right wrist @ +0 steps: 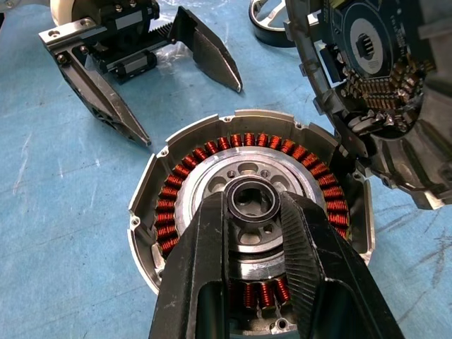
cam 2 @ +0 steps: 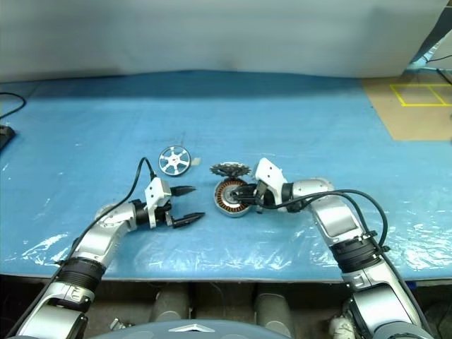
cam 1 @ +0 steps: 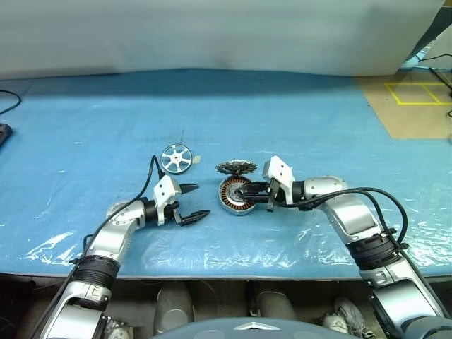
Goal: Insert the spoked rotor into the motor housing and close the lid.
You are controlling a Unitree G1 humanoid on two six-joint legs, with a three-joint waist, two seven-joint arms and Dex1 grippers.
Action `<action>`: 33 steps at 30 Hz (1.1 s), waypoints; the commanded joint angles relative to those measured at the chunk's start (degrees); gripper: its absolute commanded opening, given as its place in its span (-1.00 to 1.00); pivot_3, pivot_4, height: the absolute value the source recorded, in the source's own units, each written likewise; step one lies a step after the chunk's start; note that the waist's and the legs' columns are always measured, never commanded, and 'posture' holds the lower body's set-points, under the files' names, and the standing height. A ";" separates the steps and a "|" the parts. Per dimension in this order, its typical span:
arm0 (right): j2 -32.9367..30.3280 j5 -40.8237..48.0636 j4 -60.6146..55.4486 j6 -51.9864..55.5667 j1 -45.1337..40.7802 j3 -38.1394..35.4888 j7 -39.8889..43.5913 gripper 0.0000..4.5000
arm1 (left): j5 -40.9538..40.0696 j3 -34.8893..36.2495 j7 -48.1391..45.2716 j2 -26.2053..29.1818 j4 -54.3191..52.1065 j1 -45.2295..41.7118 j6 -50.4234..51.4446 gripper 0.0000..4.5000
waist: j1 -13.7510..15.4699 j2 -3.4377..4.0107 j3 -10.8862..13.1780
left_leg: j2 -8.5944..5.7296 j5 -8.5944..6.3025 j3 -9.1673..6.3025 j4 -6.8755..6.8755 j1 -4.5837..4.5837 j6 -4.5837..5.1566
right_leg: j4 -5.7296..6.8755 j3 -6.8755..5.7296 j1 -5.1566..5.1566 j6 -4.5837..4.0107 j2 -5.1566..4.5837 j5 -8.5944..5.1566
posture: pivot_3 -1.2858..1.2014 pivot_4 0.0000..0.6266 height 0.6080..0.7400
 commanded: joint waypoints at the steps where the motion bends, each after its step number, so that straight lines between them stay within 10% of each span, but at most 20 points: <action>1: 0.09 -0.20 -0.29 -0.90 -0.25 0.21 0.07 -0.71 | 0.26 -0.17 0.08 0.14 0.29 0.56 -0.03 1.00 | 0.00 0.00 0.00 | 0.00 0.00 0.00 0.01 0.00 0.00 | 0.01 0.00 0.00 0.00 0.00 0.00 | 0.03 -0.52 1.00; 33: 1.02 -1.10 -0.03 -2.55 -1.48 -0.02 0.22 -0.71 | 0.66 -0.23 0.51 -0.06 1.73 -0.17 -0.60 1.00 | -0.04 0.00 0.00 | 0.02 0.00 -0.02 0.27 0.02 0.00 | 0.25 0.03 0.00 -0.01 0.00 -0.01 | 0.03 -0.52 1.00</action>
